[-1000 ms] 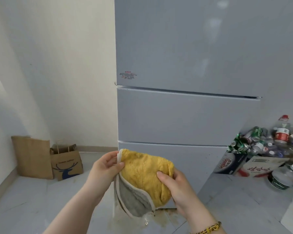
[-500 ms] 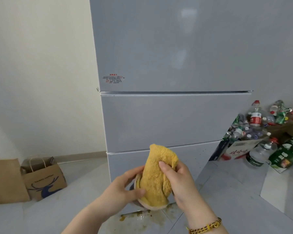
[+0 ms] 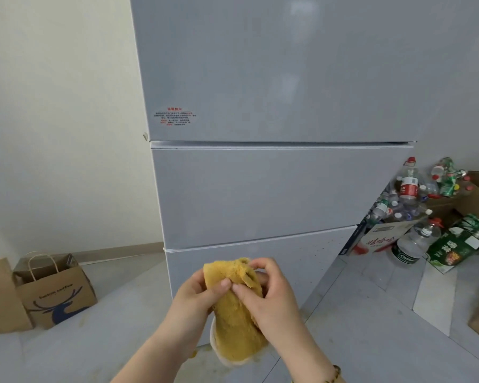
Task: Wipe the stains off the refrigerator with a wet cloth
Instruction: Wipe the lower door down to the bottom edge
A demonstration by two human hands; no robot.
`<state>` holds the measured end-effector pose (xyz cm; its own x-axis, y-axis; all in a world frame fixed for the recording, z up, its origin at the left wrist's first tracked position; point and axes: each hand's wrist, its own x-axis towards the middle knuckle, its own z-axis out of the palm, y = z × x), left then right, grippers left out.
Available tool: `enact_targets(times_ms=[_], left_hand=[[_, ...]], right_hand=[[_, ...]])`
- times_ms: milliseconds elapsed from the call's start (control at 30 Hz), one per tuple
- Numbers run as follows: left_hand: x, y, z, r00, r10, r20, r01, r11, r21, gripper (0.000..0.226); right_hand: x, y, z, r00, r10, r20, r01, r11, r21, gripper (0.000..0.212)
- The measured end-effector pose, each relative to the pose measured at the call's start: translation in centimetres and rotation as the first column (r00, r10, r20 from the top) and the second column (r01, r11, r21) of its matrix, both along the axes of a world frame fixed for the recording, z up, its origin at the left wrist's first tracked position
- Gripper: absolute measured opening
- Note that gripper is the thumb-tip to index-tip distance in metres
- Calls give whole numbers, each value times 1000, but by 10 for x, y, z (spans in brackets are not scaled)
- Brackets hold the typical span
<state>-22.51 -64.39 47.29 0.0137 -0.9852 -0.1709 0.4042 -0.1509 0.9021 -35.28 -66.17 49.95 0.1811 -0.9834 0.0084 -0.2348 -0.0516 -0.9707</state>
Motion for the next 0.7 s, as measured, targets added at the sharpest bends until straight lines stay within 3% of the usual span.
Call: enact_targets(times_ms=[67,133,233,333,467,533,633,700], left_hand=[[-6,-3,-1,996,85,-8,-85,996,24,45],[-10,-6,0,992,125,-35,-124,992,37,41],[-20,-7,6,991,121,-48,-121,993,10,36],[-36,-17,1,969,214,123,-208,976,-60,38],[-32,-46,-43,786,525,327,-487,851,-195,12],[-21,-59,-83,639,656,402,-625,747,-226,24],[-1,-77,-139,442,731,519,-717,636,-286,19],[9,-85,-176,342,733,588,-734,599,-321,19]], right_hand=[[-3,-1,-10,988,-139,-67,134,988,-78,34],[-10,-7,-17,988,-134,-77,131,990,-44,42],[-28,-21,-22,971,187,149,-221,939,263,51],[-48,-39,-37,909,359,210,-409,863,296,46],[-66,-72,-75,958,233,168,-261,949,175,44],[-75,-85,-104,969,141,203,-170,976,133,44],[-82,-106,-149,966,63,252,-87,992,87,44],[-76,-117,-182,953,52,300,-63,998,28,60]])
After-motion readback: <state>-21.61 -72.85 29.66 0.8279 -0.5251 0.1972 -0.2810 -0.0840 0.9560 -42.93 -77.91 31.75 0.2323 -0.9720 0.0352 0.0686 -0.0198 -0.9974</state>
